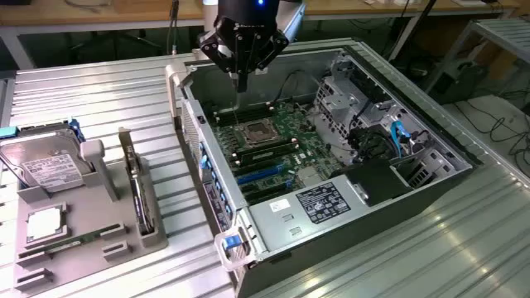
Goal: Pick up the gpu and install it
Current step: 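Reach for the gpu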
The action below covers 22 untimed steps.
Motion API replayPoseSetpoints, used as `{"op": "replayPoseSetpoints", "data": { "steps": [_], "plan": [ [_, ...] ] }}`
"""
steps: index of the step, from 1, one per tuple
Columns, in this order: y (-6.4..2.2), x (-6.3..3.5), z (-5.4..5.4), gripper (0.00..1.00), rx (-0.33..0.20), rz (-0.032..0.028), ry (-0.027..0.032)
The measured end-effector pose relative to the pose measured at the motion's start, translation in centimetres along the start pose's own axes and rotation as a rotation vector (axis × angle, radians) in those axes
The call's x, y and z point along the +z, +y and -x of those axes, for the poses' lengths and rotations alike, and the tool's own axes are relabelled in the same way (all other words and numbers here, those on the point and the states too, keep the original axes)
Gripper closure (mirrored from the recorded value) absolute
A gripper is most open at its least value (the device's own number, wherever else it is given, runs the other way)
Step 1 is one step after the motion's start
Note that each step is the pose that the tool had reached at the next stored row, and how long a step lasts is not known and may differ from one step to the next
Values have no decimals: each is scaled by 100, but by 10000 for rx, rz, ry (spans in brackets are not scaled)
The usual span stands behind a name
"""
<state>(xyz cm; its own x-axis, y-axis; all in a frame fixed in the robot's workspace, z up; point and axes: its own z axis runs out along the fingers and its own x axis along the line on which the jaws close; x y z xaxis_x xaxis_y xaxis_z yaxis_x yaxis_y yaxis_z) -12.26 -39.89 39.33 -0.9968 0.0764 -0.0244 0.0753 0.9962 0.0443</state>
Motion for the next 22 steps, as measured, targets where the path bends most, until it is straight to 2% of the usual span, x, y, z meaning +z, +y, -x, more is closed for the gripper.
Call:
{"op": "replayPoseSetpoints", "data": {
  "steps": [1,2,3,22],
  "plan": [
    [-1,0,-18,89,-2,1,0],
    [-10,-4,-127,89,-1,0,0],
    [-12,-4,-140,89,-1,1,0],
    [-21,-6,-233,89,-2,1,0]
  ]
}}
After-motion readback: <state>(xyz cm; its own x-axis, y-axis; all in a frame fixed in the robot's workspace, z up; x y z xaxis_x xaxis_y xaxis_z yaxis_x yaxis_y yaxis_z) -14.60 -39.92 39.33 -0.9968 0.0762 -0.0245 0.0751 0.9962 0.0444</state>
